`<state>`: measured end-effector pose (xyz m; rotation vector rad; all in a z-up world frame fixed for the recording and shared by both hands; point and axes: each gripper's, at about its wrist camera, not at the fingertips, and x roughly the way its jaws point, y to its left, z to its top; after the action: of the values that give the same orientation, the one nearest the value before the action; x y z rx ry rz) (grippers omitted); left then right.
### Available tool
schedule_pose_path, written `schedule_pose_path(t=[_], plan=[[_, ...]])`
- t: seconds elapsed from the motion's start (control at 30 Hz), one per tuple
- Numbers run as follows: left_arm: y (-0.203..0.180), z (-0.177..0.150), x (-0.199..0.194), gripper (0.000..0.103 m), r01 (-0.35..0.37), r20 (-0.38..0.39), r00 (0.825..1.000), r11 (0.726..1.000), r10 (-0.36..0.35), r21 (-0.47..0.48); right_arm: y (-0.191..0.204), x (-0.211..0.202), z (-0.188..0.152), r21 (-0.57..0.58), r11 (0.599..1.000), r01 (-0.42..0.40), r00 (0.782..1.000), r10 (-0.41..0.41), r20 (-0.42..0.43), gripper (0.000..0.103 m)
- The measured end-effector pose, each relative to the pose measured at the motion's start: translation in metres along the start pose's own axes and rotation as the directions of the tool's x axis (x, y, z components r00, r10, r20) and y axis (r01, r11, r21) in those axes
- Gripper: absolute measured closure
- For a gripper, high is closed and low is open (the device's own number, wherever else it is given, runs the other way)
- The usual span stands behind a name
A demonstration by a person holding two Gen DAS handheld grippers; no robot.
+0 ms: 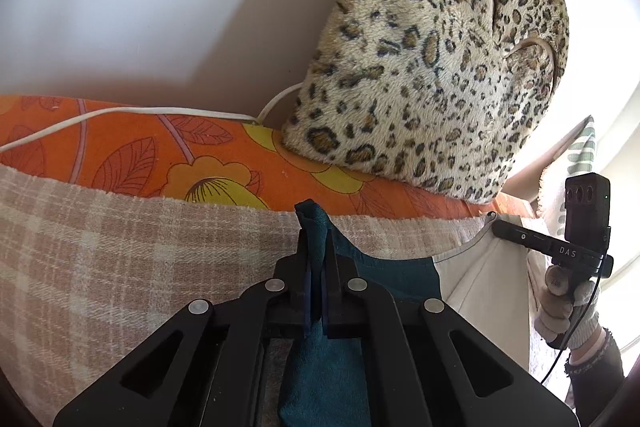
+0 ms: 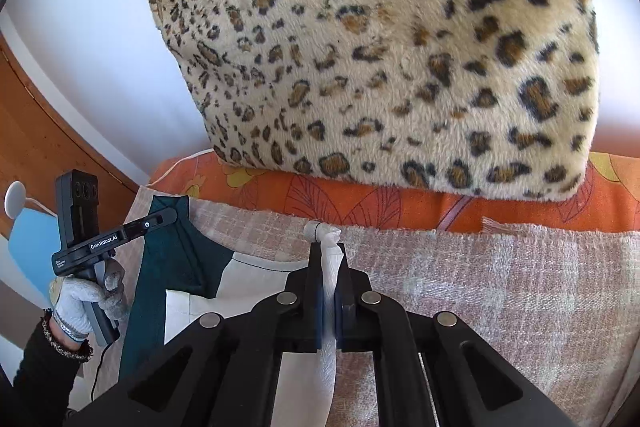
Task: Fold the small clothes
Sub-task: 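Grasp the collar end with the left gripper while the right gripper grasps it too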
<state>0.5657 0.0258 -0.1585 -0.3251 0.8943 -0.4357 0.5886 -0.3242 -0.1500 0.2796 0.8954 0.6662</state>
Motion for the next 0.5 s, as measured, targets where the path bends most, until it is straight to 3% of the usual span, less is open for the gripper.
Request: schedule_pose_path(t=[0.5], plan=[[-0.042,-0.009,-0.074,0.102,0.031,0.077,0.996,0.998,-0.035,0.049,0.043,-0.071,-0.009,-0.079,0.997,-0.015,0.998,0.019,0.056,0.102]])
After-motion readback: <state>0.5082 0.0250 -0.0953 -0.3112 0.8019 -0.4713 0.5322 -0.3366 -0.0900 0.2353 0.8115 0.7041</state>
